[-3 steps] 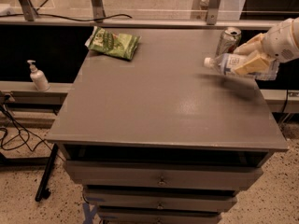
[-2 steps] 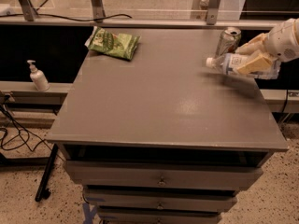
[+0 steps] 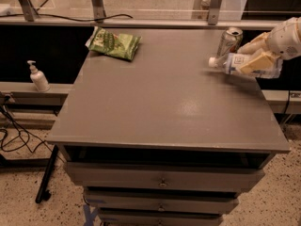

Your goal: Move blue plastic bottle near 7up can

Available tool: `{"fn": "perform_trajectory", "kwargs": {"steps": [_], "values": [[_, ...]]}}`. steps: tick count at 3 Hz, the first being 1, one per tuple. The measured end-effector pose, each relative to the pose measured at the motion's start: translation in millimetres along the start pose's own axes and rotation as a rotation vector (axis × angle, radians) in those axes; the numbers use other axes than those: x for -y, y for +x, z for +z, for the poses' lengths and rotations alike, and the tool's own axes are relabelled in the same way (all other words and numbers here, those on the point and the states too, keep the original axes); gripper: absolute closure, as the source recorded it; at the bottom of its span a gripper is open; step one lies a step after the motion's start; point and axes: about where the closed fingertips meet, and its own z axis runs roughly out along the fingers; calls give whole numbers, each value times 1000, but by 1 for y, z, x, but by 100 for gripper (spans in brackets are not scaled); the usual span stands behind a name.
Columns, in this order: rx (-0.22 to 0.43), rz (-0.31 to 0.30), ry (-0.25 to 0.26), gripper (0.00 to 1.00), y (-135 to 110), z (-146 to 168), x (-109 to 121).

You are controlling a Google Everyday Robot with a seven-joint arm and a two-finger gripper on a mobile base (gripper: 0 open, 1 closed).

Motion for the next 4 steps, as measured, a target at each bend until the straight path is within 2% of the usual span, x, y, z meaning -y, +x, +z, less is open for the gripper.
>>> {"fn": "perform_trajectory", "kwargs": {"steps": [2, 3, 4], "values": [[8, 9, -10, 13, 5, 5, 7], [12, 18, -20, 0, 8, 12, 7], [13, 29, -31, 0, 9, 19, 4]]}}
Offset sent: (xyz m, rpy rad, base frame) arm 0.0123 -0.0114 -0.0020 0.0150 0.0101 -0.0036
